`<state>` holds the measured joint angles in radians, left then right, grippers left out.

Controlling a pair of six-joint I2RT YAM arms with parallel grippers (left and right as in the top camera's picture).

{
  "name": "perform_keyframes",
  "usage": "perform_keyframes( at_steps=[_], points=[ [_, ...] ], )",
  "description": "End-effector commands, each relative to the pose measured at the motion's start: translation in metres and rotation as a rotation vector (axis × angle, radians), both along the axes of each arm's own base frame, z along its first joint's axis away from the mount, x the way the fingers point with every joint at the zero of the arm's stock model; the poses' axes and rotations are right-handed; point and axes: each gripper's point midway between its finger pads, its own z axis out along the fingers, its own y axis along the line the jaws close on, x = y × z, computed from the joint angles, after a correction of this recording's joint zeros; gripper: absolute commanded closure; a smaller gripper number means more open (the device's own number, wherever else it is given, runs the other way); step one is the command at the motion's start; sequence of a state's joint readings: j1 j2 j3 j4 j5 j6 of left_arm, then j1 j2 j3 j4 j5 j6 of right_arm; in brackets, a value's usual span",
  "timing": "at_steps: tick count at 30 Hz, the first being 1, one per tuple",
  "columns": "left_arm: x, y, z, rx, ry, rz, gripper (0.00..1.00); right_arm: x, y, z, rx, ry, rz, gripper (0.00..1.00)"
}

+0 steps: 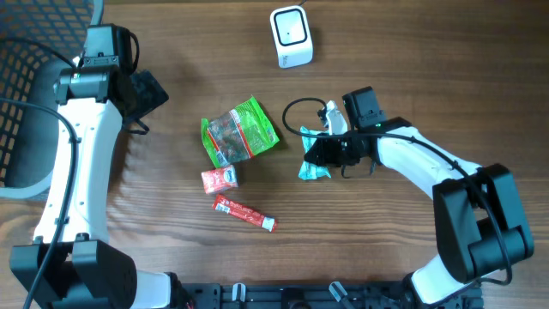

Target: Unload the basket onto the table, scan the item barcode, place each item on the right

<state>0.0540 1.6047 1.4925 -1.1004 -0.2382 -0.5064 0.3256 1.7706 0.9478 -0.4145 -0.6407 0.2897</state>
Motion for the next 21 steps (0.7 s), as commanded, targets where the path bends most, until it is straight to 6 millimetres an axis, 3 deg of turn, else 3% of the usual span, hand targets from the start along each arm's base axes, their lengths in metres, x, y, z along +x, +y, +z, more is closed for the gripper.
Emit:
perform_keyframes(
  at_steps=[1, 8, 10, 12, 16, 18, 21],
  points=[
    [0.0, 0.004, 0.006, 0.012, -0.014, 0.007, 0.0, -0.008, 0.003, -0.009, 0.038, 0.015, 0.026, 0.96],
    [0.0, 0.004, 0.006, 0.012, -0.014, 0.007, 0.0, -0.014, -0.013, -0.051, 0.048, 0.12, -0.102, 0.96],
    [0.0, 0.004, 0.006, 0.012, -0.014, 0.007, 0.0, -0.017, -0.013, -0.052, 0.057, 0.168, -0.137, 0.96],
    [0.0, 0.004, 0.006, 0.012, -0.014, 0.007, 0.0, -0.014, 0.003, -0.032, 0.177, 0.117, -0.048, 0.96],
    [0.0, 0.004, 0.006, 0.012, -0.014, 0.007, 0.0, -0.004, 0.03, 0.033, 0.413, 0.035, 0.084, 0.94],
    [0.0, 0.004, 0.006, 0.012, -0.014, 0.007, 0.0, 0.0, 0.03, 0.047, 0.423, -0.005, 0.09, 0.96],
    [0.0, 0.004, 0.006, 0.012, -0.014, 0.007, 0.0, 0.005, 0.022, 0.051, 0.421, -0.017, 0.066, 0.96]
  ],
)
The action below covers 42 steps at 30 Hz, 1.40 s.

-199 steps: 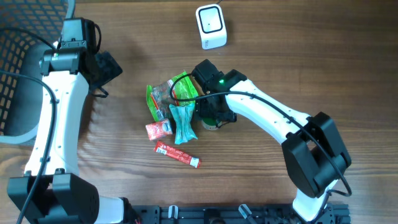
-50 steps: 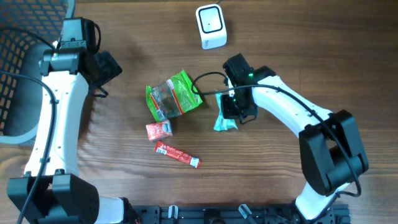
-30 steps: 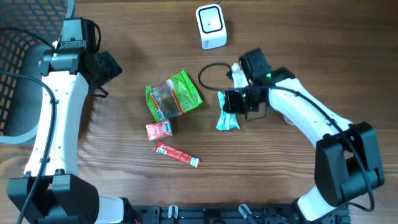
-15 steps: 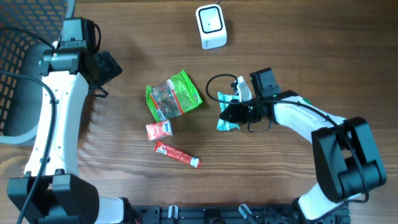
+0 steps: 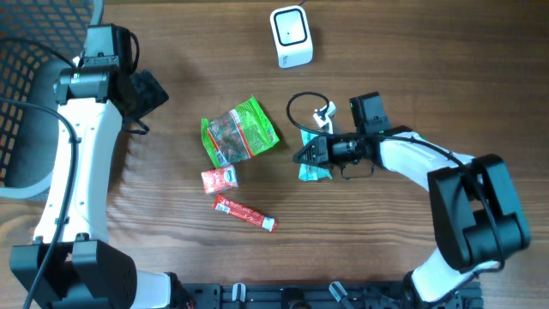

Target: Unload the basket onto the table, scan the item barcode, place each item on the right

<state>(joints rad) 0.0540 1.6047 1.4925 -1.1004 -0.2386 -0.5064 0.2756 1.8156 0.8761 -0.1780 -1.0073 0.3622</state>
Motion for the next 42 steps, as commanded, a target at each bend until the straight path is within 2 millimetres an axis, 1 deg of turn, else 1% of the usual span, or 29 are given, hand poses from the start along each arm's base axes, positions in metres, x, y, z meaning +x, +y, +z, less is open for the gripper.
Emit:
perform_keyframes(
  at_steps=[1, 3, 5, 9, 10, 11, 12, 13, 14, 15, 16, 17, 18, 19, 20, 21, 23, 27, 30, 32, 34, 35, 36, 38, 40, 42],
  points=[
    [0.0, 0.004, 0.006, 0.011, -0.014, 0.007, 0.0, 0.012, -0.009, 0.022, 0.043, -0.05, -0.016, 0.96],
    [0.0, 0.004, 0.006, 0.011, -0.014, 0.007, 0.0, 0.017, -0.027, 0.009, -0.026, -0.024, -0.077, 0.96],
    [0.0, 0.004, 0.006, 0.011, -0.014, 0.007, 0.0, 0.017, -0.039, -0.002, -0.078, -0.011, -0.106, 0.96],
    [0.0, 0.004, 0.006, 0.011, -0.014, 0.007, 0.0, 0.006, -0.057, -0.035, -0.226, 0.035, -0.155, 0.96],
    [0.0, 0.004, 0.006, 0.011, -0.014, 0.007, 0.0, 0.001, -0.065, -0.047, -0.282, 0.051, -0.173, 0.96],
    [0.0, 0.004, 0.006, 0.011, -0.014, 0.007, 0.0, -0.003, -0.07, -0.055, -0.32, 0.069, -0.188, 0.96],
    [0.0, 0.004, 0.006, 0.011, -0.014, 0.007, 0.0, -0.007, -0.085, -0.07, -0.419, 0.12, -0.244, 0.96],
    [0.0, 0.004, 0.006, 0.011, -0.014, 0.007, 0.0, -0.009, -0.098, -0.079, -0.508, 0.144, -0.288, 0.96],
    [0.0, 0.004, 0.006, 0.011, -0.014, 0.007, 0.0, -0.01, -0.105, -0.083, -0.546, 0.153, -0.305, 0.96],
    [0.0, 0.004, 0.006, 0.011, -0.014, 0.007, 0.0, -0.009, -0.104, -0.082, -0.543, 0.141, -0.293, 0.96],
    [0.0, 0.004, 0.006, 0.011, -0.014, 0.007, 0.0, -0.008, -0.097, -0.077, -0.504, 0.125, -0.263, 0.96],
    [0.0, 0.004, 0.006, 0.011, -0.014, 0.007, 0.0, -0.007, -0.086, -0.068, -0.437, 0.108, -0.221, 0.96],
    [0.0, 0.004, 0.006, 0.011, -0.014, 0.007, 0.0, -0.005, -0.065, -0.045, -0.289, 0.057, -0.133, 0.96],
    [0.0, 0.004, 0.006, 0.011, -0.014, 0.007, 0.0, -0.001, -0.049, -0.021, -0.163, 0.018, -0.077, 0.96],
    [0.0, 0.004, 0.006, 0.011, -0.014, 0.007, 0.0, 0.002, -0.041, -0.004, -0.095, -0.006, -0.055, 0.96],
    [0.0, 0.004, 0.006, 0.011, -0.014, 0.007, 0.0, 0.004, -0.039, 0.003, -0.077, -0.033, -0.043, 0.96],
    [0.0, 0.004, 0.006, 0.011, -0.014, 0.007, 0.0, 0.004, -0.039, 0.005, -0.077, -0.055, -0.034, 0.96],
    [0.0, 0.004, 0.006, 0.011, -0.014, 0.007, 0.0, 0.004, -0.042, -0.007, -0.098, -0.062, -0.022, 0.96],
    [0.0, 0.004, 0.006, 0.011, -0.014, 0.007, 0.0, 0.004, -0.046, -0.024, -0.122, -0.033, -0.024, 0.96],
    [0.0, 0.004, 0.006, 0.011, -0.014, 0.007, 0.0, 0.002, -0.054, -0.044, -0.167, 0.002, -0.034, 0.96],
    [0.0, 0.004, 0.006, 0.011, -0.014, 0.007, 0.0, 0.001, -0.066, -0.068, -0.196, 0.062, -0.062, 0.96],
    [0.0, 0.004, 0.006, 0.011, -0.014, 0.007, 0.0, -0.001, -0.071, -0.084, -0.194, 0.113, -0.078, 0.96],
    [0.0, 0.004, 0.006, 0.011, -0.014, 0.007, 0.0, -0.007, -0.073, -0.097, -0.179, 0.174, -0.085, 0.96],
    [0.0, 0.004, 0.006, 0.011, -0.014, 0.007, 0.0, -0.021, -0.074, -0.117, -0.155, 0.282, -0.092, 0.95],
    [0.0, 0.004, 0.006, 0.011, -0.014, 0.007, 0.0, -0.021, -0.078, -0.117, -0.143, 0.303, -0.106, 0.96],
    [0.0, 0.004, 0.006, 0.011, -0.014, 0.007, 0.0, -0.019, -0.078, -0.113, -0.142, 0.293, -0.107, 0.94]
  ],
)
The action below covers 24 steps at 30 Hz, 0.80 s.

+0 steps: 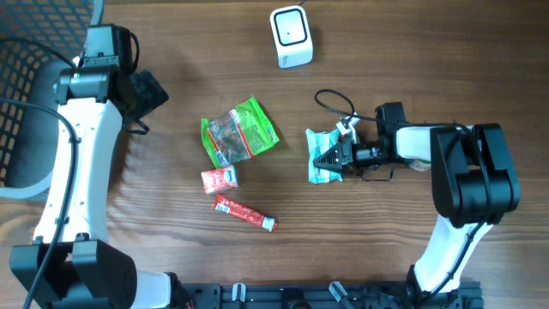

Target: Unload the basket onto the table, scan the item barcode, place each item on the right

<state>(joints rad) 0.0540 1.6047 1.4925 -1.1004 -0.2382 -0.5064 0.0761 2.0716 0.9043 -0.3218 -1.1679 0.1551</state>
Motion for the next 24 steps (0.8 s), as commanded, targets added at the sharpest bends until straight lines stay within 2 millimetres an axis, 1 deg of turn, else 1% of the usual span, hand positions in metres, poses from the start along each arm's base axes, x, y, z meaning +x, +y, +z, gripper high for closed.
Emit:
perform_keyframes(
  at_steps=[1, 2, 3, 4, 5, 6, 7, 9, 10, 11, 12, 13, 15, 17, 18, 20, 22, 24],
  points=[
    [0.0, 0.004, 0.006, 0.012, -0.014, 0.007, 0.0, -0.017, -0.023, -0.052, -0.229, 0.075, -0.007, 0.92],
    [0.0, 0.004, 0.006, 0.012, -0.014, 0.007, 0.0, -0.013, -0.02, -0.039, -0.213, 0.038, 0.008, 0.88],
    [0.0, 0.004, 0.006, 0.012, -0.014, 0.007, 0.0, -0.009, -0.016, -0.022, -0.177, -0.017, 0.027, 0.85],
    [0.0, 0.004, 0.006, 0.012, -0.014, 0.007, 0.0, -0.006, -0.014, -0.011, -0.165, -0.05, 0.034, 0.83],
    [0.0, 0.004, 0.006, 0.012, -0.014, 0.007, 0.0, 0.0, -0.013, 0.006, -0.16, -0.102, 0.034, 0.83],
    [0.0, 0.004, 0.006, 0.012, -0.014, 0.007, 0.0, 0.006, -0.013, 0.024, -0.157, -0.157, 0.029, 0.82],
    [0.0, 0.004, 0.006, 0.012, -0.014, 0.007, 0.0, 0.011, -0.013, 0.051, -0.155, -0.241, 0.022, 0.78],
    [0.0, 0.004, 0.006, 0.012, -0.014, 0.007, 0.0, 0.015, -0.017, 0.089, -0.194, -0.367, 0.003, 0.67],
    [0.0, 0.004, 0.006, 0.012, -0.014, 0.007, 0.0, 0.016, -0.021, 0.101, -0.23, -0.409, -0.012, 0.62],
    [0.0, 0.004, 0.006, 0.012, -0.014, 0.007, 0.0, 0.019, -0.03, 0.108, -0.311, -0.442, -0.041, 0.59],
    [0.0, 0.004, 0.006, 0.012, -0.014, 0.007, 0.0, 0.021, -0.041, 0.108, -0.391, -0.445, -0.076, 0.56],
    [0.0, 0.004, 0.006, 0.012, -0.014, 0.007, 0.0, 0.023, -0.056, 0.105, -0.504, -0.445, -0.118, 0.5],
    [0.0, 0.004, 0.006, 0.012, -0.014, 0.007, 0.0, 0.026, -0.072, 0.101, -0.612, -0.453, -0.147, 0.42],
    [0.001, 0.004, 0.006, 0.012, -0.015, 0.007, 0.0, 0.03, -0.086, 0.087, -0.718, -0.438, -0.159, 0.39],
    [0.0, 0.004, 0.006, 0.012, -0.014, 0.007, 0.0, 0.029, -0.085, 0.078, -0.743, -0.424, -0.14, 0.39],
    [0.0, 0.004, 0.006, 0.012, -0.014, 0.007, 0.0, 0.028, -0.074, 0.066, -0.757, -0.42, -0.096, 0.4],
    [0.0, 0.004, 0.006, 0.012, -0.014, 0.007, 0.0, 0.033, -0.066, 0.048, -0.839, -0.449, -0.052, 0.4],
    [0.0, 0.004, 0.006, 0.012, -0.014, 0.007, 0.0, 0.038, -0.052, 0.036, -0.868, -0.5, -0.001, 0.4]
  ],
)
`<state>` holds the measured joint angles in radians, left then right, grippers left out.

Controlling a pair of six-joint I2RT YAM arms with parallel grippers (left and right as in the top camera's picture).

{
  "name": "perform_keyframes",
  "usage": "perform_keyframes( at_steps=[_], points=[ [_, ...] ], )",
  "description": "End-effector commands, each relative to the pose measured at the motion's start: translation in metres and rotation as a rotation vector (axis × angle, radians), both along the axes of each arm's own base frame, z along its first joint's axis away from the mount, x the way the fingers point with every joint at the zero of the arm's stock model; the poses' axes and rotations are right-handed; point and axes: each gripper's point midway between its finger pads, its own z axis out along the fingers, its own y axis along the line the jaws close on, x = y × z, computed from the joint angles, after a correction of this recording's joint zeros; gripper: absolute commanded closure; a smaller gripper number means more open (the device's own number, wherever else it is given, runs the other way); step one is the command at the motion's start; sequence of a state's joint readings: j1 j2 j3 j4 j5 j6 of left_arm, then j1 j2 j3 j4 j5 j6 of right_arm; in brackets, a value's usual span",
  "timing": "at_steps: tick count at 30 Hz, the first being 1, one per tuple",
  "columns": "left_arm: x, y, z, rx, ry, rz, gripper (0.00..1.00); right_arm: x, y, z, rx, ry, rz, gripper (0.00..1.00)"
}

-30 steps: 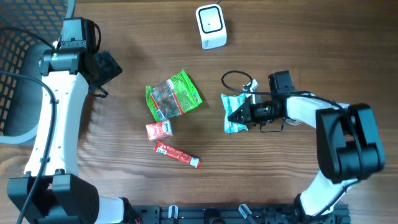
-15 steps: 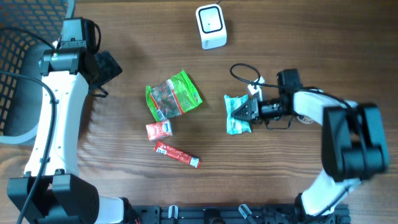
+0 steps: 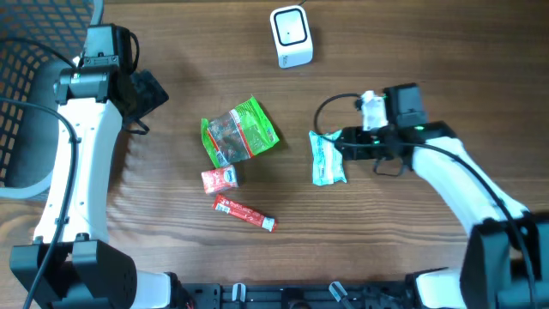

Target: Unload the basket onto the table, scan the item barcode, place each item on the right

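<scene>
A pale teal packet (image 3: 326,160) lies on the wooden table right of centre. My right gripper (image 3: 341,140) is at the packet's upper right corner; the overhead view does not show whether its fingers hold it. The white barcode scanner (image 3: 292,36) stands at the far edge, well above the packet. My left gripper (image 3: 151,92) rests at the far left, away from every item, its jaw state unclear.
A green snack bag (image 3: 240,130), a small red packet (image 3: 220,179) and a red stick pack (image 3: 244,214) lie left of centre. A black mesh basket (image 3: 21,103) sits at the left edge. The right arm's black cable (image 3: 330,105) loops above the teal packet.
The right arm has swung from a flat, stretched pose to a raised one. Its gripper went from the packet's middle to its upper right corner. The packet barely shifted. The left arm stayed still.
At first the right gripper was over the teal packet near the table's centre. It was still there a moment later. Then the packet lay a little further right with the gripper on it. Now the gripper sits at the packet's top corner.
</scene>
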<state>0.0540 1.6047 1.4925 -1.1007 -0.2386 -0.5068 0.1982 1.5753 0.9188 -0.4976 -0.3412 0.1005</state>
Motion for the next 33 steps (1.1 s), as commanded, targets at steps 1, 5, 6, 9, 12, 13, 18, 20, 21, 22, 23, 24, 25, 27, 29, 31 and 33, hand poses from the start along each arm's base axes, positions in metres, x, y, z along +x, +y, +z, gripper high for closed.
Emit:
perform_keyframes(
  at_steps=[1, 5, 6, 9, 12, 13, 18, 20, 21, 22, 23, 24, 25, 27, 29, 31, 33],
  points=[
    [0.001, 0.004, 0.006, 0.011, -0.015, 0.006, 0.0, 0.011, 0.008, -0.028, -0.155, -0.044, 0.043, 0.4],
    [0.001, 0.004, 0.006, 0.011, -0.015, 0.007, 0.0, 0.024, 0.015, -0.054, -0.209, -0.07, 0.053, 0.4],
    [0.001, 0.004, 0.006, 0.011, -0.015, 0.007, 0.0, 0.021, 0.013, -0.061, -0.216, -0.048, 0.055, 0.42],
    [0.001, 0.004, 0.006, 0.011, -0.015, 0.006, 0.0, 0.004, -0.002, -0.057, -0.182, 0.087, -0.16, 0.58],
    [0.001, 0.004, 0.006, 0.011, -0.015, 0.007, 0.0, -0.018, -0.008, -0.038, -0.143, 0.186, -0.329, 0.55],
    [0.001, 0.004, 0.006, 0.011, -0.015, 0.007, 0.0, -0.025, -0.006, -0.03, -0.12, 0.208, -0.342, 0.54],
    [0.001, 0.004, 0.006, 0.011, -0.015, 0.007, 0.0, -0.06, -0.012, -0.018, -0.14, 0.31, -0.335, 0.41],
    [0.001, 0.004, 0.006, 0.011, -0.015, 0.007, 0.0, -0.079, -0.018, -0.023, -0.18, 0.38, -0.315, 0.51],
    [0.001, 0.004, 0.006, 0.011, -0.015, 0.007, 0.0, -0.091, -0.02, -0.029, -0.199, 0.414, -0.31, 0.6],
    [0.001, 0.004, 0.006, 0.011, -0.015, 0.007, 0.0, -0.097, -0.021, -0.033, -0.207, 0.427, -0.306, 0.66],
    [0.001, 0.004, 0.006, 0.011, -0.015, 0.007, 0.0, -0.104, -0.021, -0.039, -0.214, 0.44, -0.3, 0.75],
    [0.001, 0.004, 0.006, 0.011, -0.015, 0.007, 0.0, -0.109, -0.02, -0.044, -0.218, 0.446, -0.294, 0.75],
    [0.0, 0.004, 0.006, 0.011, -0.014, 0.006, 0.0, -0.11, -0.019, -0.048, -0.216, 0.445, -0.298, 0.75],
    [0.001, 0.004, 0.006, 0.011, -0.015, 0.006, 0.0, -0.111, -0.009, -0.049, -0.189, 0.441, -0.278, 0.75],
    [0.0, 0.004, 0.006, 0.011, -0.014, 0.007, 0.0, -0.111, 0.007, -0.047, -0.131, 0.439, -0.24, 0.75],
    [0.001, 0.004, 0.006, 0.011, -0.015, 0.007, 0.0, -0.108, 0.024, -0.043, -0.069, 0.426, -0.204, 0.75],
    [0.001, 0.004, 0.006, 0.011, -0.015, 0.007, 0.0, -0.105, 0.028, -0.043, -0.062, 0.409, -0.192, 0.75]
  ],
)
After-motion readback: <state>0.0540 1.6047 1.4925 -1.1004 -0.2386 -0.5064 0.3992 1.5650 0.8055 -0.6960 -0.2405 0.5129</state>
